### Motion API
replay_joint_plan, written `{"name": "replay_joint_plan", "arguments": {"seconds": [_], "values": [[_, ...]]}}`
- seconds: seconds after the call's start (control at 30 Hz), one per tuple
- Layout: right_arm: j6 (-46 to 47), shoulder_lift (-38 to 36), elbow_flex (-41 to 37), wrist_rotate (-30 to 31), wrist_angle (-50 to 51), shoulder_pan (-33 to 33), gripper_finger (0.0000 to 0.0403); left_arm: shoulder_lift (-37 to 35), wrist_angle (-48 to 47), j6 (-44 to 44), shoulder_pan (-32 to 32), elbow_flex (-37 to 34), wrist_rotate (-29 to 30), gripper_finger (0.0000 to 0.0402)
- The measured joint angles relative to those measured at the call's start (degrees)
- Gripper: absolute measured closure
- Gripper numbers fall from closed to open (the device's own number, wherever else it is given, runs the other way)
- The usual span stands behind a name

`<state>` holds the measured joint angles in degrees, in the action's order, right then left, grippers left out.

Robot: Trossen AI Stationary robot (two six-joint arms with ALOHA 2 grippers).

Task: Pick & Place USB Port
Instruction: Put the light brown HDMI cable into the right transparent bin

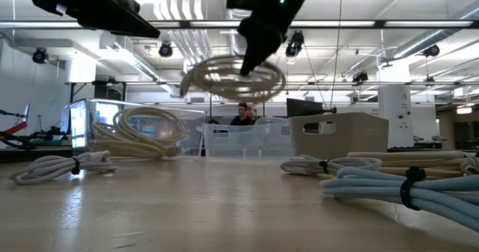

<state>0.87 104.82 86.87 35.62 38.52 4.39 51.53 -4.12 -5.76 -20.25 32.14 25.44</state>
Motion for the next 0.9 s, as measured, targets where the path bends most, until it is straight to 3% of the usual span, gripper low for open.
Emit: {"name": "replay_joint_plan", "arguments": {"seconds": [0.2,0.53,0.7,0.9], "values": [[1.8,-4.0,-0.1,13.2,-0.1,-3.6,0.0383,0.0,0.8,0.0,0.0,-0.1,0.0,0.0234],[12.9,0.7,-0.3,14.1,-0.3,-13.0,0.0383,0.0,0.7,0.5,0.0,-0.4,0.0,0.0234],[15.6,5.4,-0.3,14.2,-0.2,-14.8,0.0382,0.0,0.7,0.5,0.0,-0.5,-0.1,0.0234],[15.7,10.2,-0.2,18.9,-0.2,-15.1,0.0382,0.0,0.7,0.5,0.0,-0.5,-0.1,0.0234]]}}
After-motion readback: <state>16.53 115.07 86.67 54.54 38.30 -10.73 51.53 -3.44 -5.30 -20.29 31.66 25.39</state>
